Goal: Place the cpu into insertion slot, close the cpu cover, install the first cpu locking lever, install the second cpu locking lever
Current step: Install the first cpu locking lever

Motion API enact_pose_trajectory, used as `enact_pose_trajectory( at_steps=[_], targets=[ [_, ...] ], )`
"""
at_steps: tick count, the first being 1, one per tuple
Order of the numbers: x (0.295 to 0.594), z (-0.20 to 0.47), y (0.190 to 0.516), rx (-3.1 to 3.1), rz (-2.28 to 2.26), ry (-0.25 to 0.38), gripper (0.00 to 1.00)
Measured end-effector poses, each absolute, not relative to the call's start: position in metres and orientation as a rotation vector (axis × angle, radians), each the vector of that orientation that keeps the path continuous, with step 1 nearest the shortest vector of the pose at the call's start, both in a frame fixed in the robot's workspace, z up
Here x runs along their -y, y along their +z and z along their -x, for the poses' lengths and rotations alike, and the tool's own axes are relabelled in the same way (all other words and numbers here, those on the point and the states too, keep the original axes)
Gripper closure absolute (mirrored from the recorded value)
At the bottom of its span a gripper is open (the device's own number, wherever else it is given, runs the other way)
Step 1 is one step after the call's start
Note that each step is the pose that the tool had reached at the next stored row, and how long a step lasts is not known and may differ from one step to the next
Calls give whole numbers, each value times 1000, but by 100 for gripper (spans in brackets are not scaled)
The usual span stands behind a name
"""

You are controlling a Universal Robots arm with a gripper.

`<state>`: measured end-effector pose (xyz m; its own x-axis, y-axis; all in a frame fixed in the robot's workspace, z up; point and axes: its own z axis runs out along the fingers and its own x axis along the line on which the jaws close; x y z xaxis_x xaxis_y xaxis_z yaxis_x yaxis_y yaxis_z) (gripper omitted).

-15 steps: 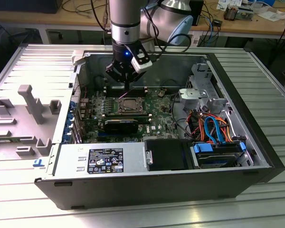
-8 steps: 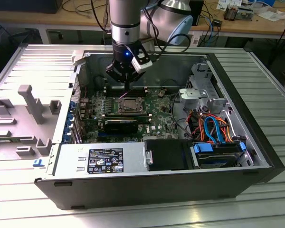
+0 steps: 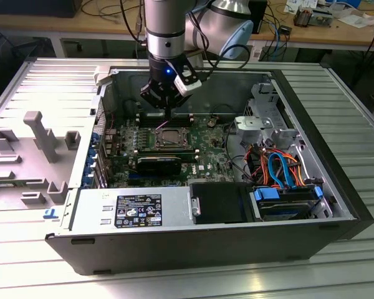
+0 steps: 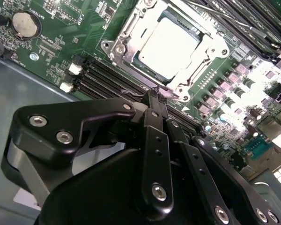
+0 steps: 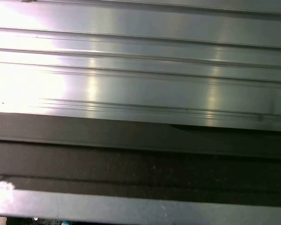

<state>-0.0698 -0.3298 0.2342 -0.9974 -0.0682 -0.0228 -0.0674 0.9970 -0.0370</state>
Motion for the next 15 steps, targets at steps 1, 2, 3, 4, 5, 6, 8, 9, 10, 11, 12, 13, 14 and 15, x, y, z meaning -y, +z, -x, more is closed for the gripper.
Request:
enact_pose_trajectory(
  at_steps=[1,2,3,4,5,6,8,9,10,11,12,13,14,15],
  targets=[
    [330,68,234,-3115,106,-57,89],
    [330,67,234,-3115,106,-57,89],
    [330,66,234,-3115,106,-57,89],
    [330,65,234,-3115,106,-57,89],
    [330,63,234,-3115,106,-57,89],
    [330,61,234,-3115,106,-57,89],
    [330,58,233,-3115,106,-56,89],
    [330,56,232,-3115,106,-57,89],
    [330,55,231,-3115,106,-57,89],
    [330,54,230,-3115,106,-57,89],
    [330,53,229,-3115,106,-57,89],
    [330,53,229,-3115,105,-57,89],
    [330,52,228,-3115,104,-57,89],
    [330,52,228,-3115,101,-57,89]
  ],
)
